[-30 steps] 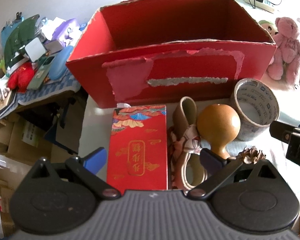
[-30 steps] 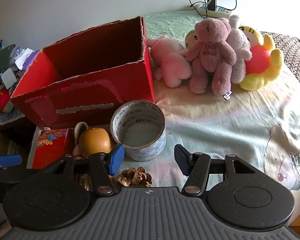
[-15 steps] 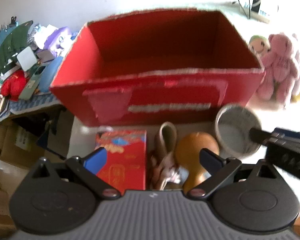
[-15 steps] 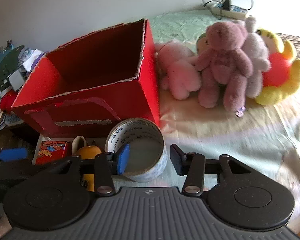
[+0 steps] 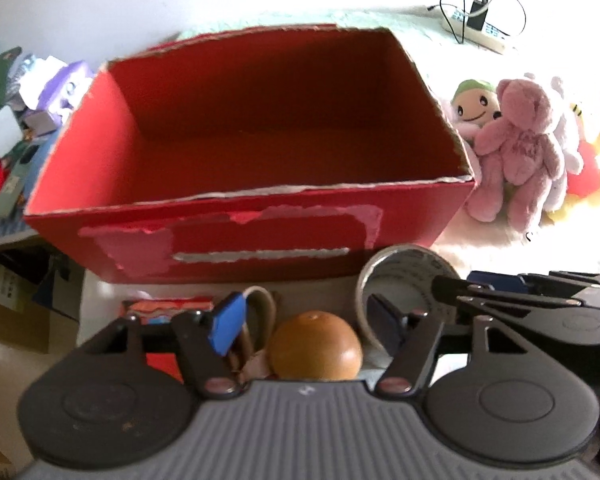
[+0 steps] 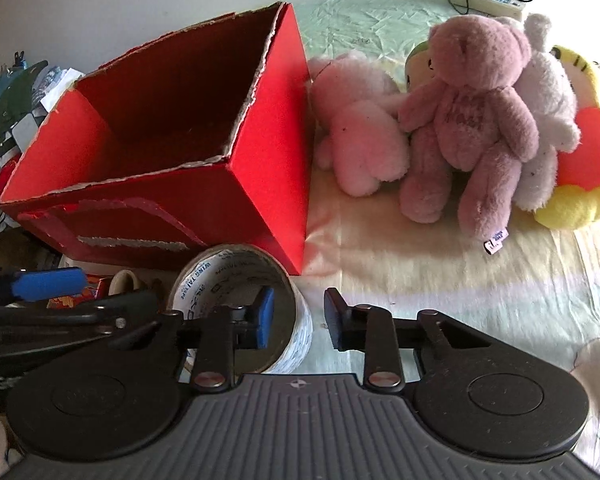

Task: Organize objects
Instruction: 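Close the right gripper on the tape roll's rim and lift it, then carry the tape roll with the right gripper over the red box and lower it, then open the right gripper to drop the tape roll into the box, then move the right gripper back toward the brown pine cone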

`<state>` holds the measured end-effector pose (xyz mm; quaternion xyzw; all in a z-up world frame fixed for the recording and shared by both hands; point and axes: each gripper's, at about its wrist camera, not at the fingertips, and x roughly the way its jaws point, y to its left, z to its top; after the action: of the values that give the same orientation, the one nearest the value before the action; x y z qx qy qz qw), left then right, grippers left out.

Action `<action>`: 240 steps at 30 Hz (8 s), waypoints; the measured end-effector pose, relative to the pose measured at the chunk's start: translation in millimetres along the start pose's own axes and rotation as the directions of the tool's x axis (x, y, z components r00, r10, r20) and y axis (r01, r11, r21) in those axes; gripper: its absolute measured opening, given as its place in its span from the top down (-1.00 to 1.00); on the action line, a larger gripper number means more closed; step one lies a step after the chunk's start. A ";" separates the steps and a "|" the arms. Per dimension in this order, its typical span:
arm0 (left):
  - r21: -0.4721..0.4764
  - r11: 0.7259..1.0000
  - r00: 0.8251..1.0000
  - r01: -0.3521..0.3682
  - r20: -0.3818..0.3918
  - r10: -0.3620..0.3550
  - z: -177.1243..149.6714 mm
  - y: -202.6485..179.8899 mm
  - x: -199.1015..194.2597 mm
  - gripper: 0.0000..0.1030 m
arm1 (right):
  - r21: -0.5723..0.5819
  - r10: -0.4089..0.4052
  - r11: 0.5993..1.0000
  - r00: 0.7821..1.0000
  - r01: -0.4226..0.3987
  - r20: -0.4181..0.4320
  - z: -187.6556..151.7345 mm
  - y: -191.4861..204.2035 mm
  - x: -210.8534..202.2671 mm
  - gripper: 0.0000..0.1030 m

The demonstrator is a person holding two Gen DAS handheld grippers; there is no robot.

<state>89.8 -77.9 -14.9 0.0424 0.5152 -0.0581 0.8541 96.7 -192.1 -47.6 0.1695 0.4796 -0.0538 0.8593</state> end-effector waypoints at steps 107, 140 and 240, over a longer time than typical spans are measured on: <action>0.053 0.986 0.987 0.161 -0.038 -0.159 142.7 103.7 77.6 0.45 | -0.271 -0.090 0.961 0.992 0.062 -0.090 159.1 79.1 95.0 0.75; 0.040 0.983 0.978 0.177 0.101 -0.180 95.1 155.2 28.2 0.46 | 0.207 0.440 0.893 0.872 -0.399 -0.216 187.5 120.3 153.7 0.61; -0.036 0.963 0.959 0.269 -0.088 -0.271 -72.2 -13.1 -33.0 -0.08 | 0.104 0.614 0.780 0.722 -0.618 -0.320 -8.4 -58.2 42.9 0.41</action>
<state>9.5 -79.4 -19.5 -0.0357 0.5556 -0.1658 0.8139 97.9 -240.8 -101.7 0.3212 0.5354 0.2666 0.7342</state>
